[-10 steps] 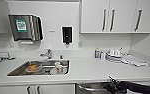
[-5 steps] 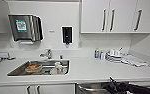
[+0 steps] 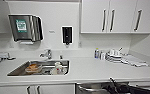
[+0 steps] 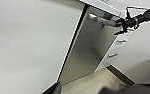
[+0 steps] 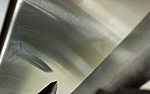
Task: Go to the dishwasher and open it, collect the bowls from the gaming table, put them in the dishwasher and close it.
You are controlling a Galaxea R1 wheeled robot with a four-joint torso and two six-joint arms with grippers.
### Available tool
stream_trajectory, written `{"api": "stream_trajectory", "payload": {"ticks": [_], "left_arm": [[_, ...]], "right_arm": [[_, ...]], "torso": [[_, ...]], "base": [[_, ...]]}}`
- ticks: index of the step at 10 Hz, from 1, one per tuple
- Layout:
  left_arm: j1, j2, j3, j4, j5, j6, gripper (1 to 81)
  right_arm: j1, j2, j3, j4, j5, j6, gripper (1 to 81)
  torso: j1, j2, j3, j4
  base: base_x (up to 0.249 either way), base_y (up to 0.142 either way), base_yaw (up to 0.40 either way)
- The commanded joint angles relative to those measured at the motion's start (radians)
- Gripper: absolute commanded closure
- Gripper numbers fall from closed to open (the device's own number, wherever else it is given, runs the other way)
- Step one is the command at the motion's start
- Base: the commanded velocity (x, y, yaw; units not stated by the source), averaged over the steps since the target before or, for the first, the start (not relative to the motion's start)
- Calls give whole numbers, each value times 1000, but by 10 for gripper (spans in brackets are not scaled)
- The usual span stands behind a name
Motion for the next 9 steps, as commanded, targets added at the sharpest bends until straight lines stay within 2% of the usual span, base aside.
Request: {"api": "stream_trajectory", "payload": {"ticks": [1, 5, 9], "left_arm": [[-81, -48, 15, 17, -4, 1, 10], [-81, -41, 15, 17, -4, 1, 10], [-81, -38, 15, 17, -4, 1, 10]], "right_arm": [[-43, -72, 91, -43, -206, -94, 10], [-78, -132, 168, -46, -204, -145, 10], [-118, -135, 174, -47, -191, -165, 10]], "torso": [[0, 0, 0, 0], [0, 0, 1, 0], [0, 0, 1, 0]], "base": [[0, 0, 0], [0, 0, 0], [-16, 0, 0]]}}
